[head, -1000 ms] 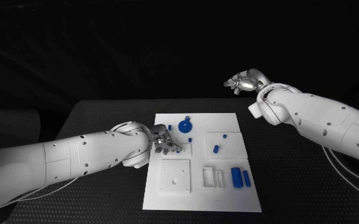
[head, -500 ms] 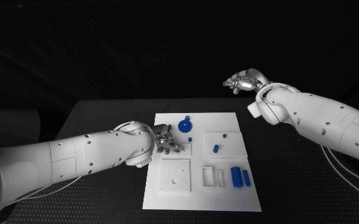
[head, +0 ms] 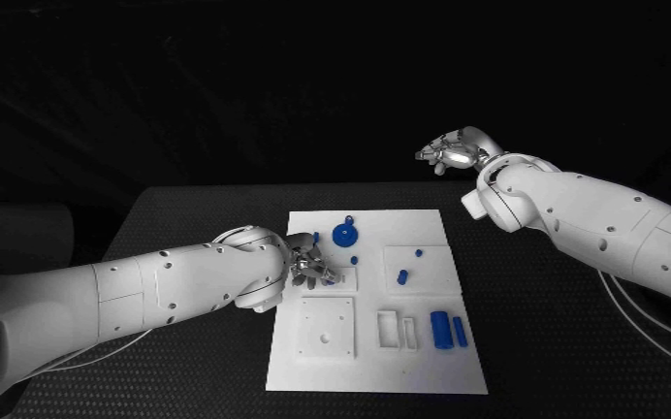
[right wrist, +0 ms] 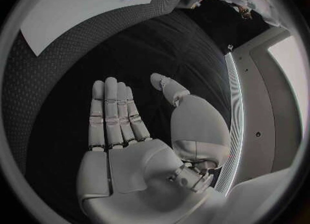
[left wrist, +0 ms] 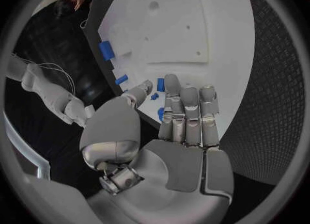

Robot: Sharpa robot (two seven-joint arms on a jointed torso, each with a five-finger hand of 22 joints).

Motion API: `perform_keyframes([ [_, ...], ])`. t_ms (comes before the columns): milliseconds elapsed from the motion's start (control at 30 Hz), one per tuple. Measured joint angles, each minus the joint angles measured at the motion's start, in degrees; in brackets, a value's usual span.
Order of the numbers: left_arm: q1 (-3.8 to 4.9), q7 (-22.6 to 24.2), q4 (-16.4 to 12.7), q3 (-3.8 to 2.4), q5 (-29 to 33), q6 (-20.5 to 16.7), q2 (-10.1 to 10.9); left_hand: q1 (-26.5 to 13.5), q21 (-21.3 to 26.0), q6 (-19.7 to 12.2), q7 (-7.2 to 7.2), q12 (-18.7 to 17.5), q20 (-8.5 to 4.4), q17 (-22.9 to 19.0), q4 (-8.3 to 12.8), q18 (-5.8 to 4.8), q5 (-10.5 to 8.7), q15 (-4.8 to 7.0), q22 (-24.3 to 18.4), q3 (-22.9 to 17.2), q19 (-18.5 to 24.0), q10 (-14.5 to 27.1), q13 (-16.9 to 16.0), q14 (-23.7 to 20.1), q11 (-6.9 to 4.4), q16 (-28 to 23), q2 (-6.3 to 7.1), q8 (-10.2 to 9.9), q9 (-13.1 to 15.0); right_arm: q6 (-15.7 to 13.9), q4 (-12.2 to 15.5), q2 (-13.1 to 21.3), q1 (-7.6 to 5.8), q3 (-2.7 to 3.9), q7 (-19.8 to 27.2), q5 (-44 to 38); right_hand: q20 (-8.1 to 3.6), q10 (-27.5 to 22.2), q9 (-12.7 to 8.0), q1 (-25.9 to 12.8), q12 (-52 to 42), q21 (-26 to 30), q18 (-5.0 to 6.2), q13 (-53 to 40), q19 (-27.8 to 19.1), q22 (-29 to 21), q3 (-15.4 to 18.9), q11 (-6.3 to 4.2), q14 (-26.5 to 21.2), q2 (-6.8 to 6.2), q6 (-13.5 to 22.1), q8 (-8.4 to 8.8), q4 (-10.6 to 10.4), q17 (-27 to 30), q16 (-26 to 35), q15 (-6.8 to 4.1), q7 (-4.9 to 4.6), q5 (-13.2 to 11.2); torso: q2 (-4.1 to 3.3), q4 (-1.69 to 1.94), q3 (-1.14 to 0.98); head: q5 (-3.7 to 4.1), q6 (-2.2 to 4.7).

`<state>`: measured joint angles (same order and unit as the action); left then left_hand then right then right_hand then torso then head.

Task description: Assemble the parts on the task board

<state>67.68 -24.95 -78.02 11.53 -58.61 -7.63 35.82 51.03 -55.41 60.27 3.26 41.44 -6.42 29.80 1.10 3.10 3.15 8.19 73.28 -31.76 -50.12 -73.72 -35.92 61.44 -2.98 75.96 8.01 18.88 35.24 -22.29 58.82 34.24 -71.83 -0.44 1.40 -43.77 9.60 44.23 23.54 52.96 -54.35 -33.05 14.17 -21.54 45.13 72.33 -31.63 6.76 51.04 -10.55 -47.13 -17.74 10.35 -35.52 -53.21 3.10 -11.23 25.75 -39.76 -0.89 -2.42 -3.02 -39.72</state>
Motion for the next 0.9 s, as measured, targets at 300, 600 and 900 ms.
perform_keyframes([
  [300,-0.09,-0.2,0.7,0.00,-0.1,0.3,-0.6,0.1,0.0,0.2,0.21,0.0,-0.13,0.1,0.2,0.00,0.00,-0.02,0.1,0.2,-0.3,-0.4,-0.1,0.0,-0.01,0.0,-0.05,0.0,0.0,0.0,0.0,0.0,0.00,0.00,0.0,0.0,0.00,0.0,0.0,0.0,0.0,0.0,0.00,0.1,0.0,0.0,0.0,0.00,0.0,0.00,0.0,0.00,0.0,0.0,0.0,0.00,0.00,0.0,0.01,0.02,0.00,0.09,0.01],
  [600,-0.19,-0.3,1.2,0.00,-0.1,0.3,-1.0,-0.5,0.0,0.4,0.00,0.0,-0.13,0.0,0.2,0.00,0.00,0.10,0.1,0.2,-0.3,-0.4,-0.2,0.3,-0.01,0.2,-0.59,0.0,-0.1,0.0,0.1,0.0,0.00,0.00,0.0,0.0,0.00,0.0,0.0,0.0,-0.2,0.0,0.00,0.1,0.0,0.0,0.0,0.00,0.0,0.00,0.0,0.00,0.0,0.1,0.0,0.00,0.00,0.0,0.00,0.02,0.02,0.11,-0.04],
  [900,-0.20,-0.5,1.5,0.00,-0.1,0.5,-1.2,0.4,0.0,0.6,-0.22,0.0,-0.14,0.1,1.3,-0.01,0.00,0.31,0.4,0.2,-0.7,-0.6,-0.3,0.5,-0.22,0.2,-1.91,0.2,-0.3,0.0,0.2,0.0,0.00,0.00,0.0,0.0,0.00,0.0,0.0,0.0,-0.2,0.0,0.00,0.2,0.0,0.0,0.0,0.00,0.0,0.00,0.0,0.00,0.0,0.1,0.0,0.00,0.01,0.0,0.00,0.03,-0.03,0.11,-0.12],
])
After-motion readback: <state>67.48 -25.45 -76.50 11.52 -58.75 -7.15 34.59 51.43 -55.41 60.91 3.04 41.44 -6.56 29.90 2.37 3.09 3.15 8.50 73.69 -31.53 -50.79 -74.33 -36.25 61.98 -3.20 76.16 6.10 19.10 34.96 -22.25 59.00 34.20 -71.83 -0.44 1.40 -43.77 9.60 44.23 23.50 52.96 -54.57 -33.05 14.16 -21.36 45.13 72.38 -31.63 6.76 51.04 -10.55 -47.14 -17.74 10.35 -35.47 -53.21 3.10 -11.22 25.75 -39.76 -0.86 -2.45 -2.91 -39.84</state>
